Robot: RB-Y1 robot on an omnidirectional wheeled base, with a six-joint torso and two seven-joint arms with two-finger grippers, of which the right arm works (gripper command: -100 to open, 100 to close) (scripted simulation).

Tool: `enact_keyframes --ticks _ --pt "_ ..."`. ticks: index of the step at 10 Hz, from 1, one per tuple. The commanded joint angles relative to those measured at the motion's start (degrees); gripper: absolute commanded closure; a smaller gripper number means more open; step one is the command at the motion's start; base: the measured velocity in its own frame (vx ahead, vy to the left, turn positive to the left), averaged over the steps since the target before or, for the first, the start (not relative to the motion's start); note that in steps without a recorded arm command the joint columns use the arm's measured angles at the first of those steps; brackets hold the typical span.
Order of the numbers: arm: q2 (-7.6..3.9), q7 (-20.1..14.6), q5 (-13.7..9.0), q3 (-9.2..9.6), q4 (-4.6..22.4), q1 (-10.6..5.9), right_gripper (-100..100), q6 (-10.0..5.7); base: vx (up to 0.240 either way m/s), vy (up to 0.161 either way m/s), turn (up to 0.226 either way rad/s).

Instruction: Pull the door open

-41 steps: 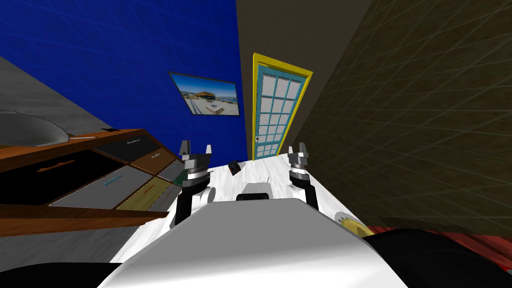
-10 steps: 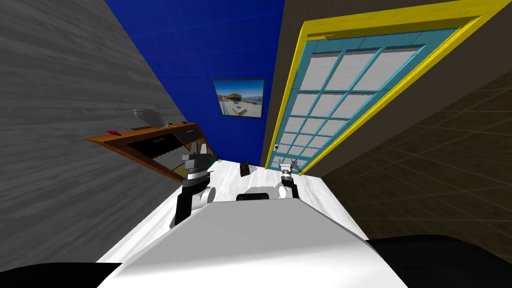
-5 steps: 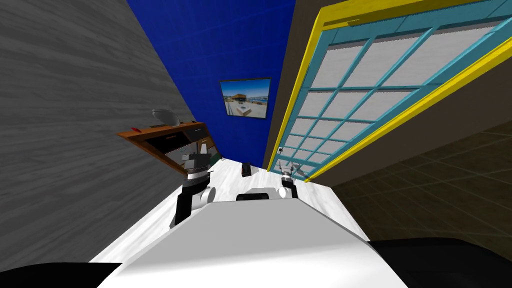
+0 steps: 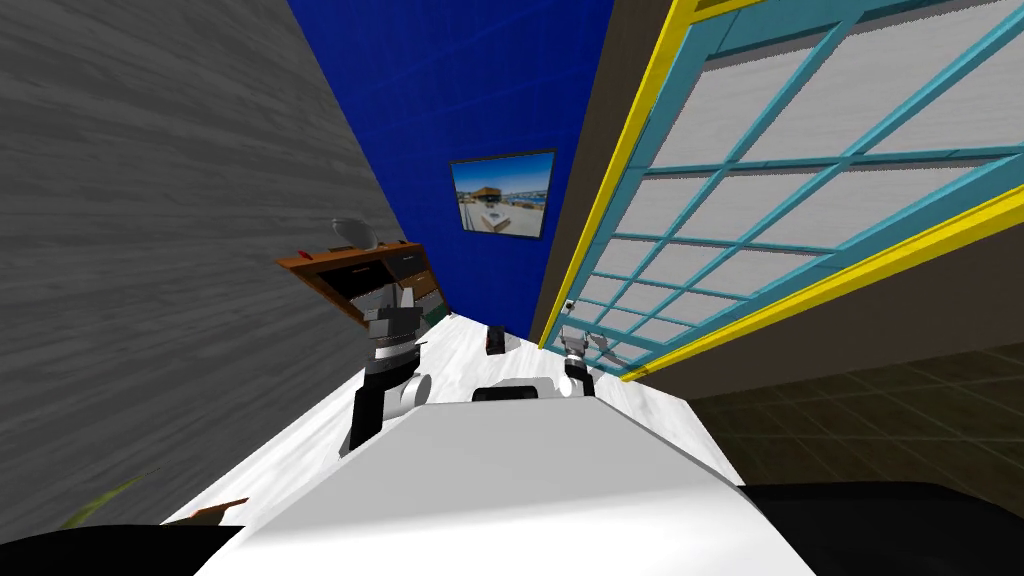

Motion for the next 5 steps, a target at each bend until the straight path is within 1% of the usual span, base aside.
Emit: enact_keyframes --ticks 1,2,5 --pt "-0.54 -2.4 -1.9 0.14 2.4 -0.3 -100 -0.88 0.065 -0.07 0.194" --pt "-0.85 -3.9 -3.0 0.26 4.3 -0.82 -100 -1.57 0.071 -0.073 0.222" --pt "-1.69 -7.9 -6.1 0.6 9.4 -2.24 -100 -3.42 0.056 -0.078 0.175"
